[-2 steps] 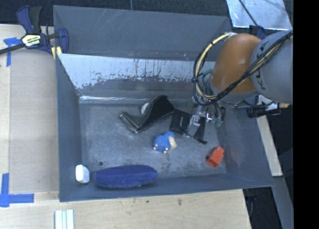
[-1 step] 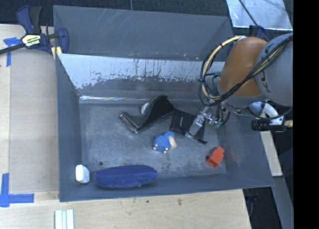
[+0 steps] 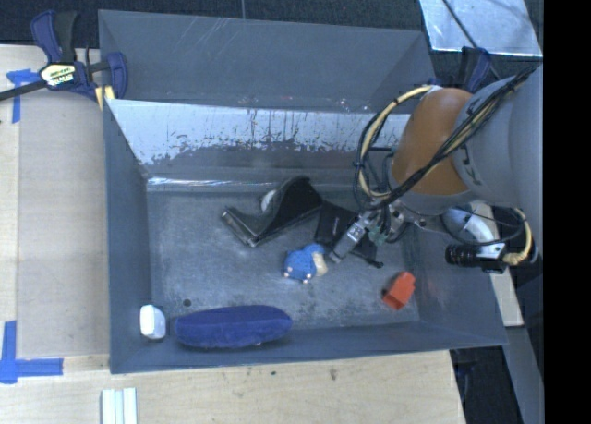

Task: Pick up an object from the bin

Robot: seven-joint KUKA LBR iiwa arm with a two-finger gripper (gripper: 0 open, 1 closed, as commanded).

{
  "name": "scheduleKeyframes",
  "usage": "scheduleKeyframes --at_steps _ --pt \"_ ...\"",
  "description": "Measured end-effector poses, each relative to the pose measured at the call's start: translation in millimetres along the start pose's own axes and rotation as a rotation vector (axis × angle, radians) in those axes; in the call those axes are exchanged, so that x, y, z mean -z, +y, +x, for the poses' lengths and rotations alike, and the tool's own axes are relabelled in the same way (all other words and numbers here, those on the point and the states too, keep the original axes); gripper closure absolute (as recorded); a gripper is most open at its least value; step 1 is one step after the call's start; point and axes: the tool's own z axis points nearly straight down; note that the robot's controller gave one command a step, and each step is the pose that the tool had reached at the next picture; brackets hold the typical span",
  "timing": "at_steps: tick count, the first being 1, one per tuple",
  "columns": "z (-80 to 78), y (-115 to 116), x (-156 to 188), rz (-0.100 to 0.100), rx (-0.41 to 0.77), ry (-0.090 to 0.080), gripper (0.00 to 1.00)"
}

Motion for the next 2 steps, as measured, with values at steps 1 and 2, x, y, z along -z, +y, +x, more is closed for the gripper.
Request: scheduleKeyframes --at_steps 1,2 --pt "-0.8 0.0 0.4 0.0 0.003 -0.001 0.0" --pt "-1.7 0.0 1.3 0.0 0.003 -0.003 1.0"
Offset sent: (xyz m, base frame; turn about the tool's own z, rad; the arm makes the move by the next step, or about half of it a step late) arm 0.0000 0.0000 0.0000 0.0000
